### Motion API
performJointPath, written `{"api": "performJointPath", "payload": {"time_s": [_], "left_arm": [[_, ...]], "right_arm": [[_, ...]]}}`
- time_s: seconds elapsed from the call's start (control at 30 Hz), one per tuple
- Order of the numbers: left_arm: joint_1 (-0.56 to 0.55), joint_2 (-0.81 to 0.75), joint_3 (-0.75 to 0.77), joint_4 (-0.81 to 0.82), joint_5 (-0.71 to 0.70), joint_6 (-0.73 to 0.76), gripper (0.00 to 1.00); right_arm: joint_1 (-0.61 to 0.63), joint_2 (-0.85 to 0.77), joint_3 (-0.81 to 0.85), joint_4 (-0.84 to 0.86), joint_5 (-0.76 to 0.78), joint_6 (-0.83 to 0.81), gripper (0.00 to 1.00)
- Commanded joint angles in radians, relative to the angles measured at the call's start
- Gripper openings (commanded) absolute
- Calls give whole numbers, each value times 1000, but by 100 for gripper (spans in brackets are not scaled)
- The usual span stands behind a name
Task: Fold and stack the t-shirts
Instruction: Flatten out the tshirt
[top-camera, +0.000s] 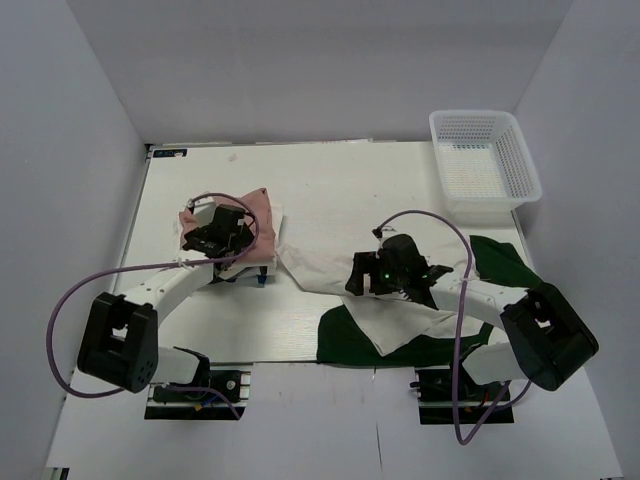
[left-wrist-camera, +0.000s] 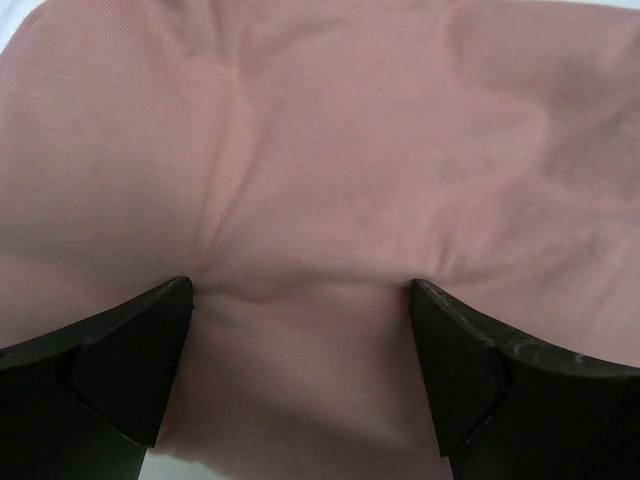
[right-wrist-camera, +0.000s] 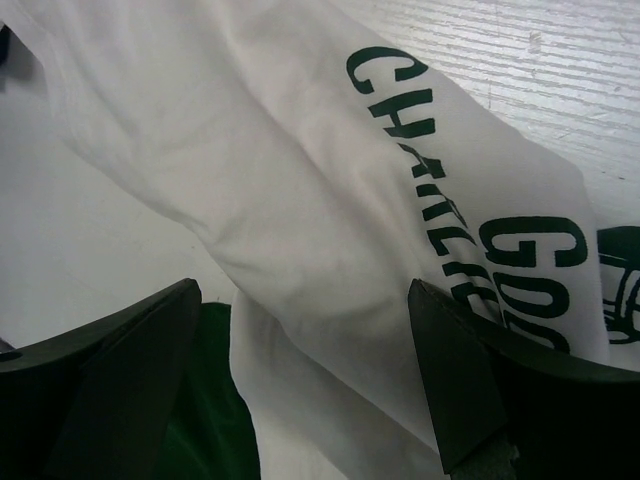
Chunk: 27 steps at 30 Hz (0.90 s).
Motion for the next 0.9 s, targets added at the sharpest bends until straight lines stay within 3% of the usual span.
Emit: {"api": "performJointPath", "payload": {"time_s": [0.0, 0.23, 0.43, 0.57, 0.87], "left_arm": [[27, 57, -54, 120, 10, 4, 100], [93, 232, 47, 155, 12, 14, 100], [176, 436, 299, 188, -22, 169, 100], [242, 570, 435, 176, 44, 276, 100], [377, 852, 692, 113, 96, 307, 100]], "right_arm": [[1, 14, 24, 29, -45, -31, 90], [-5, 41, 38, 51, -29, -13, 90], [-13, 12, 38, 86, 29, -2, 90], [-19, -8, 23, 95, 53, 3, 90], [-48, -12, 27, 65, 127, 0, 90]]}}
